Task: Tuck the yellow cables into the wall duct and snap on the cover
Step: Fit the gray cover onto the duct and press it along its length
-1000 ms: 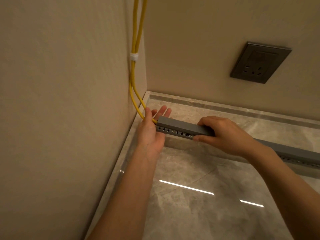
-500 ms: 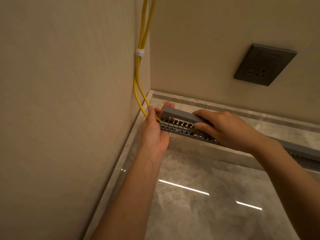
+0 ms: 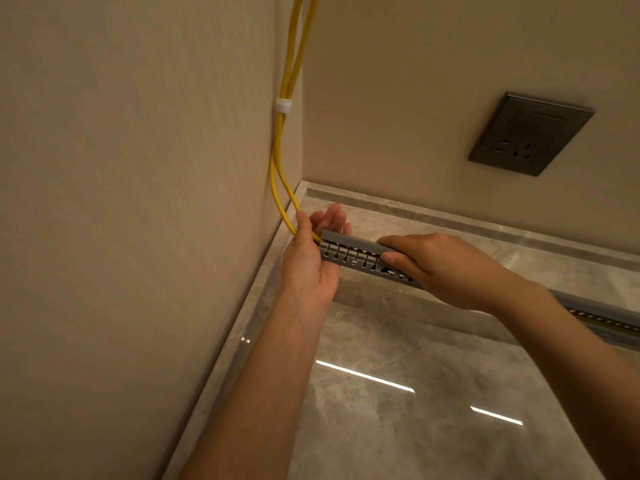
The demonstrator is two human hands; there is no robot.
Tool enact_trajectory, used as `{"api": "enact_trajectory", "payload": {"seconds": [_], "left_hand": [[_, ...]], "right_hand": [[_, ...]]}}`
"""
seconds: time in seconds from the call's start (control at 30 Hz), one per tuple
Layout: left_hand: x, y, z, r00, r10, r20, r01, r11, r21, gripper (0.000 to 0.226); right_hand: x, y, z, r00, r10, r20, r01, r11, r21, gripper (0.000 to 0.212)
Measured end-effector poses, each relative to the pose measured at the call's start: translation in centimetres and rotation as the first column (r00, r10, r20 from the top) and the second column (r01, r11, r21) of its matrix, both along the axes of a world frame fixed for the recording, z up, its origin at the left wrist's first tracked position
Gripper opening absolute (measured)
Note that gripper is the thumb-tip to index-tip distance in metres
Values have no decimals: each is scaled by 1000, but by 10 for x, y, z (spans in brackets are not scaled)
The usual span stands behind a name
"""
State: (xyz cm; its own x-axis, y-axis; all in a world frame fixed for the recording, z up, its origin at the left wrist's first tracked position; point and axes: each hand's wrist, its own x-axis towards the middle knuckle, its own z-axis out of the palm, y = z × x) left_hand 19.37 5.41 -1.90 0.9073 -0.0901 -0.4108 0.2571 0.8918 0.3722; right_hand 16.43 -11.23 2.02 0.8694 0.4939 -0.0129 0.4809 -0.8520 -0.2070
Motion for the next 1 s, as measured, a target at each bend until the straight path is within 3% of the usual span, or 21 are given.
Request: {"api": "enact_trajectory", "payload": {"seconds": [0.37, 0.53, 0.8, 1.0], "left_hand": [[4, -1, 3, 997, 18, -79, -17, 1000, 9, 30], [3, -1, 2, 999, -23, -32, 23, 1000, 20, 35], [3, -1, 8, 997, -18, -79, 20, 1000, 19, 32], [4, -2, 13, 993, -8, -119, 6, 1000, -16, 34]], "right_hand": [[-7, 4, 5, 991, 24, 131, -32, 998, 58, 58], [-6, 3, 6, 993, 12, 113, -19, 998, 62, 47], [-9, 3, 8, 998, 21, 63, -26, 996, 90, 39], [-9, 4, 9, 995, 2, 104, -11, 997, 78, 43]]}}
